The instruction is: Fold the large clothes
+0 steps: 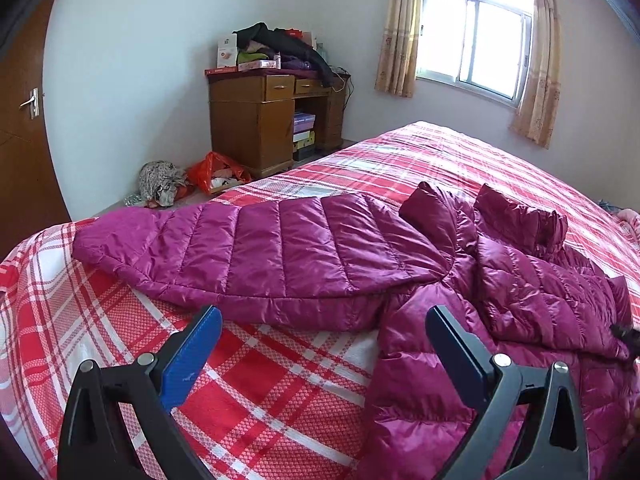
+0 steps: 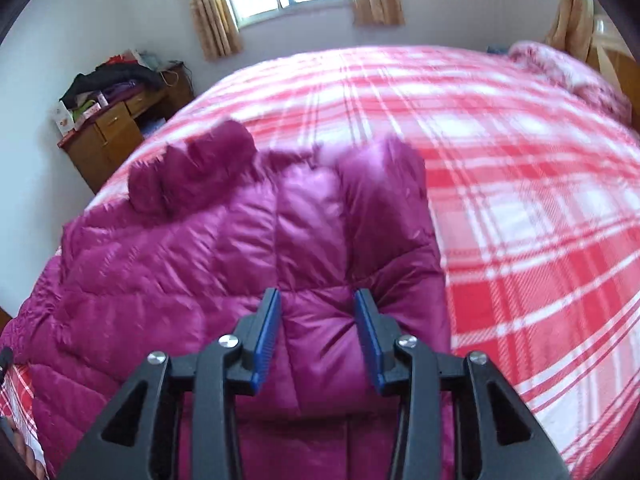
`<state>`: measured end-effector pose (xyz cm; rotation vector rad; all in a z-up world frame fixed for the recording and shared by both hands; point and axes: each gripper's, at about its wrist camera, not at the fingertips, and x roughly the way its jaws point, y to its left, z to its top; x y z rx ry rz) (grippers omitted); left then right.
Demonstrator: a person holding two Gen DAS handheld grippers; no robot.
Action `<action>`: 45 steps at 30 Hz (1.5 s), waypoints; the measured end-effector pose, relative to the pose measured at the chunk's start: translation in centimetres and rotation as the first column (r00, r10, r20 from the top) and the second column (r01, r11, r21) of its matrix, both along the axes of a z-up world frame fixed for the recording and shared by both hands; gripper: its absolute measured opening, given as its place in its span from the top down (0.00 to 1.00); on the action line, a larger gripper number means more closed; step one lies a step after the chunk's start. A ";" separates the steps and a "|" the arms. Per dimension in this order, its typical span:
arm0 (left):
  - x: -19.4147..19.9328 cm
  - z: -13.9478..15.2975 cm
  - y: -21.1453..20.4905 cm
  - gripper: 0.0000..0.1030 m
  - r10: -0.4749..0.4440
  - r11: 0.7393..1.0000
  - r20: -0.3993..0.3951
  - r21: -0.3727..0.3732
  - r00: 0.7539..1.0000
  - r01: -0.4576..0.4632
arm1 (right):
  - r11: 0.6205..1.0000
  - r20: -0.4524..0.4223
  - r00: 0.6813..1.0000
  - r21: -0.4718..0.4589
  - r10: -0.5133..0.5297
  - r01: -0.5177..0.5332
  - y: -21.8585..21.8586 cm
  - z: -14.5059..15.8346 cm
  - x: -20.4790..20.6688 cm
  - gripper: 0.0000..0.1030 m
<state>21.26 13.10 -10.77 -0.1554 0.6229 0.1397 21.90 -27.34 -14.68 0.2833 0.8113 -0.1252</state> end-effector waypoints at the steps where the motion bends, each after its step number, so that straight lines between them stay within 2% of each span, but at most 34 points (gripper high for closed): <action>1: 0.0 0.1 0.3 0.01 0.007 1.000 -0.001 -0.010 1.000 -0.007 | 1.000 0.004 1.000 -0.012 0.000 0.001 0.2 0.0 0.0 0.58; 2: -0.2 0.3 0.8 0.01 0.018 0.999 -0.002 -0.027 1.000 -0.018 | 0.999 0.005 1.000 -0.033 0.003 -0.003 0.5 0.3 0.1 0.57; 4: -0.6 0.7 2.2 0.01 0.056 0.996 0.003 -0.071 0.998 -0.056 | 0.998 0.005 0.999 -0.058 0.034 -0.034 1.5 0.5 0.4 0.40; 8: -1.5 1.6 6.4 0.01 0.167 0.967 -0.004 -0.196 0.986 -0.164 | 0.995 0.062 0.997 -0.094 0.039 -0.033 1.5 0.8 -0.4 0.25; 11: -2.0 2.7 10.3 0.01 0.260 0.946 0.003 -0.203 0.965 -0.254 | 0.996 0.118 0.992 -0.086 0.038 -0.028 1.7 1.1 -1.3 0.22; 13: -2.1 3.6 13.3 0.01 0.347 0.922 0.010 -0.188 0.938 -0.339 | 0.996 0.136 0.990 -0.081 0.043 -0.032 1.9 1.3 -1.5 0.18; 16: -1.8 4.1 16.9 0.01 0.465 0.874 -0.003 -0.158 0.885 -0.459 | 0.996 0.130 0.991 -0.087 0.041 -0.030 2.1 1.2 -1.3 0.18; 18: -1.5 4.0 18.7 0.01 0.515 0.846 -0.005 -0.162 0.857 -0.508 | 0.995 0.120 0.992 -0.094 0.043 -0.032 2.2 1.1 -1.2 0.18; 19: -1.2 3.6 19.6 0.01 0.550 0.822 -0.018 -0.164 0.835 -0.545 | 0.995 0.119 0.992 -0.097 0.045 -0.034 2.3 1.1 -1.3 0.18; 21: -0.3 2.8 20.9 0.01 0.589 0.790 -0.045 -0.176 0.807 -0.587 | 0.994 0.120 0.992 -0.109 0.047 -0.034 2.5 1.1 -1.3 0.18; 24: 1.6 0.9 21.6 0.01 0.590 0.772 -0.115 -0.209 0.800 -0.600 | 0.992 0.111 0.992 -0.117 0.051 -0.038 2.6 1.0 -1.2 0.18; 26: 2.3 -0.4 21.7 0.02 0.599 0.754 -0.164 -0.214 0.784 -0.621 | 0.992 0.104 0.993 -0.116 0.053 -0.041 2.6 0.9 -1.1 0.18; 28: 2.7 -1.8 22.0 0.13 0.606 0.728 -0.208 -0.244 0.768 -0.640 | 0.992 0.100 0.994 -0.116 0.052 -0.040 2.6 0.8 -1.1 0.18; 29: 2.8 -2.3 22.1 0.24 0.606 0.717 -0.227 -0.259 0.762 -0.648 | 0.993 0.098 0.994 -0.115 0.052 -0.040 2.5 0.8 -1.1 0.18; 30: 2.8 -3.1 22.2 0.29 0.602 0.705 -0.253 -0.277 0.757 -0.653 | 0.993 0.097 0.994 -0.115 0.051 -0.040 2.5 0.8 -1.1 0.18; 33: 3.1 -3.0 21.4 0.33 0.613 0.723 -0.230 -0.221 0.756 -0.654 | 0.993 0.093 0.994 -0.114 0.051 -0.040 2.5 0.7 -1.1 0.17; 35: 3.2 -3.0 21.1 0.35 0.616 0.727 -0.228 -0.205 0.754 -0.655 | 0.993 0.091 0.995 -0.109 0.050 -0.040 2.4 0.7 -1.0 0.17; 37: 3.1 -2.9 20.9 0.41 0.627 0.725 -0.218 -0.187 0.748 -0.662 | 0.994 0.089 0.995 -0.104 0.049 -0.040 2.3 0.6 -1.0 0.18; 38: 3.1 -2.8 20.7 0.47 0.630 0.730 -0.207 -0.172 0.748 -0.662 | 0.994 0.087 0.995 -0.101 0.049 -0.040 2.3 0.6 -1.0 0.17; 40: 3.0 -2.2 20.5 0.76 0.608 0.760 -0.168 -0.160 0.776 -0.630 | 0.995 0.087 0.995 -0.096 0.049 -0.040 2.2 0.6 -1.0 0.17; 41: 3.1 -2.1 20.3 0.81 0.586 0.776 -0.163 -0.169 0.794 -0.608 | 0.995 0.087 0.995 -0.094 0.048 -0.040 2.2 0.6 -1.0 0.17; 45: 3.9 -0.3 19.1 0.84 0.567 0.806 -0.125 -0.120 0.814 -0.580 | 0.996 0.087 0.995 -0.082 0.048 -0.041 2.0 0.5 -1.0 0.17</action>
